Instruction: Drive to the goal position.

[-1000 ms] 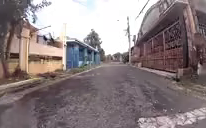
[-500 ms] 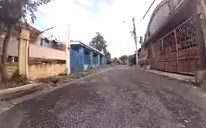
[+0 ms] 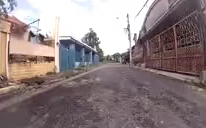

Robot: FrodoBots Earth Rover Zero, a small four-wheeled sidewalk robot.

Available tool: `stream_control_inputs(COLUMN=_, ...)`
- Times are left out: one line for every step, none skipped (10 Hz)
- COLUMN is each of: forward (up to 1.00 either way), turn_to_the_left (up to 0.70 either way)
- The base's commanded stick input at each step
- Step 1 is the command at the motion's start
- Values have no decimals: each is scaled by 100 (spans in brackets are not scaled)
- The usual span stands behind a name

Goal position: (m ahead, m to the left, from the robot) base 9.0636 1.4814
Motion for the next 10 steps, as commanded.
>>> stream_control_inputs(forward=100, turn_to_the_left=-38)
stream_control_inputs(forward=100, turn_to_the_left=-25)
stream_control_inputs(forward=100, turn_to_the_left=0)
stream_control_inputs(forward=100, turn_to_the_left=0)
stream_control_inputs(forward=100, turn_to_the_left=0)
stream_control_inputs(forward=100, turn_to_the_left=-1)
stream_control_inputs(forward=100, turn_to_the_left=-5)
stream_control_inputs(forward=100, turn_to_the_left=0)
stream_control_inputs(forward=100, turn_to_the_left=0)
stream_control_inputs(forward=100, turn_to_the_left=0)
